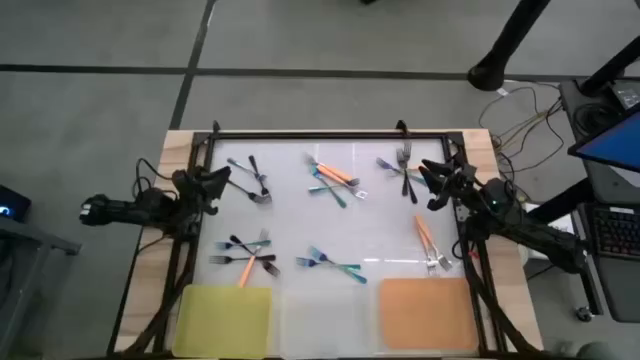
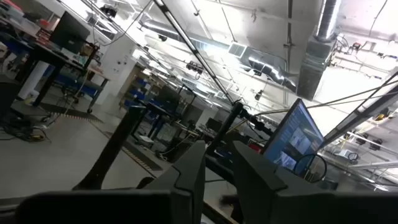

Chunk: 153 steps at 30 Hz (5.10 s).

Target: Sort silverware by color (type)

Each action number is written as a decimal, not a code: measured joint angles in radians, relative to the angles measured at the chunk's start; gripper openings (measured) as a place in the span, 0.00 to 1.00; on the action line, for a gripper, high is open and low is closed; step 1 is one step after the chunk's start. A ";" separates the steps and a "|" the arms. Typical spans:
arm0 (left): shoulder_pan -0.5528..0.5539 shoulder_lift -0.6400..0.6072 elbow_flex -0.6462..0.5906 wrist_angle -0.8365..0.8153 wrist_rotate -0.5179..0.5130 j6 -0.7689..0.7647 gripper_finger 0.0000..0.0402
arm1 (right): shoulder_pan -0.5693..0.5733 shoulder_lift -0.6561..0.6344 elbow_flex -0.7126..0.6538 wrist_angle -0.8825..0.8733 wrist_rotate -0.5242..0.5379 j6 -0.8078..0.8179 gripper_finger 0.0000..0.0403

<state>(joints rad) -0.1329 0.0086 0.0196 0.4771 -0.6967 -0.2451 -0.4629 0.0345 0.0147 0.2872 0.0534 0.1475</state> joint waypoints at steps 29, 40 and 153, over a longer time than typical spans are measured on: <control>0.000 0.000 0.000 0.000 0.000 0.000 0.15 | 0.000 0.000 0.000 0.000 0.000 0.000 0.29; 0.000 0.000 0.000 0.000 0.000 0.000 0.15 | 0.000 0.000 0.000 0.000 0.000 -0.001 0.29; 0.000 0.000 0.000 0.000 0.000 0.000 0.15 | 0.000 0.678 0.616 -0.970 0.237 0.445 0.29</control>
<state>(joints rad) -0.1332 0.0087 0.0195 0.4774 -0.6966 -0.2451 -0.4632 0.7123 0.6310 -0.6827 0.2902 0.5927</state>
